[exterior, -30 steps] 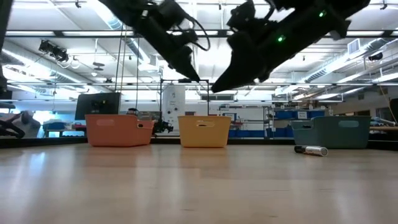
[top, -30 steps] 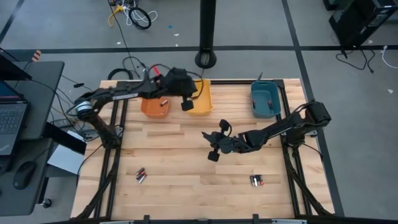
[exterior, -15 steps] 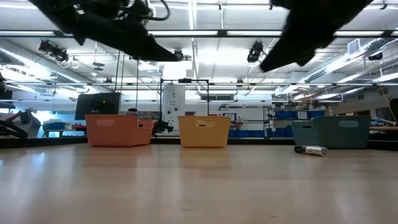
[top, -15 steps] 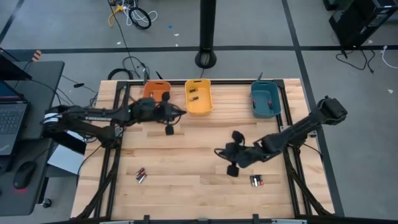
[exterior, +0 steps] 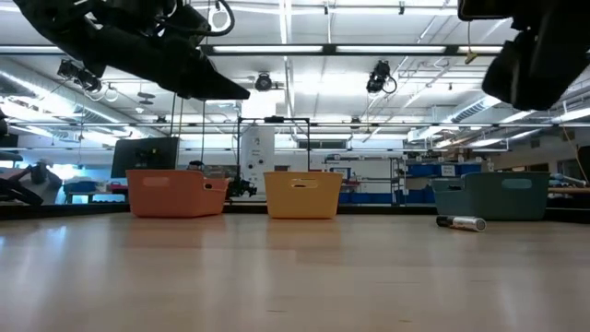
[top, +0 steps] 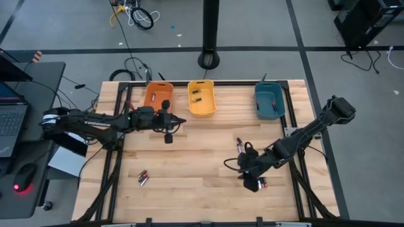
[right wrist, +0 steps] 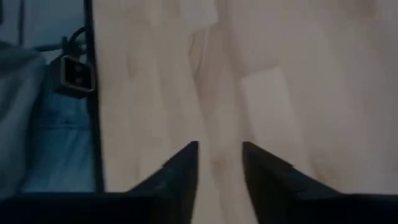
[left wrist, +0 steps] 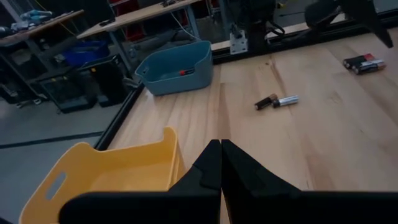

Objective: Sort batteries
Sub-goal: Put the black battery into the yellow bin

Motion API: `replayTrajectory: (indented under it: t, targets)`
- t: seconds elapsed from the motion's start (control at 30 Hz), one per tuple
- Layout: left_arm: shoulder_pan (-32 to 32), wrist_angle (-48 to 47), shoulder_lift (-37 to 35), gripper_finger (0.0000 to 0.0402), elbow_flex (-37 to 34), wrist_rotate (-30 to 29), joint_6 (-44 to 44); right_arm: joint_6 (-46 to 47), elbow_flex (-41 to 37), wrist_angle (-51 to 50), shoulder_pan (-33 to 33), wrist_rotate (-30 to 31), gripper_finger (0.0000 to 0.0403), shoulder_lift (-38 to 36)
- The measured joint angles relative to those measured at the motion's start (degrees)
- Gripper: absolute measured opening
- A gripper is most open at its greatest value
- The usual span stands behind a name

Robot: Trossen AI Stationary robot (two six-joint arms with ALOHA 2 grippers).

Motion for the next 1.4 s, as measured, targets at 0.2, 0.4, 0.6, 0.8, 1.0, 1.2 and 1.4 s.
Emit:
replayTrajectory:
  t: [0.2, 0.4, 0.6, 0.8, 1.0, 1.2, 1.4]
  targets:
    - [0.00, -0.15, 0.00, 0.0007, 0.00, 0.00, 0.15, 1.07, 0.00, -4.38, 0.81, -3.56, 0.0259, 0.00]
    - [0.00, -1.33, 0.02, 0.0007, 0.00, 0.00, 0.10, 2.62, 0.02, -7.92, 3.07, -3.54, 0.0304, 0.45]
    - [0.00, -2.60, 0.04, 0.0007, 0.00, 0.00, -0.22, 4.76, 0.02, -9.41, 4.98, -6.18, 0.0309, 5.29]
    - [0.00, -3.13, 0.04, 0.0007, 0.00, 0.00, -0.35, 3.33, 0.03, -9.51, 6.52, -9.28, 0.0310, 10.26]
    - [0.00, -3.14, 0.04, 0.0007, 0.00, 0.00, -0.59, -0.45, 2.88, -14.18, 8.03, -8.17, 0.0310, 12.51]
    - [0.00, -3.21, 0.04, 0.0007, 0.00, 0.00, -1.46, -4.63, 5.11, -15.61, 9.22, -5.94, 0.0310, 15.62]
    - [0.00, -3.25, 0.04, 0.0007, 0.00, 0.00, -1.46, -6.71, 7.90, -18.97, 9.77, -5.98, 0.0310, 19.07]
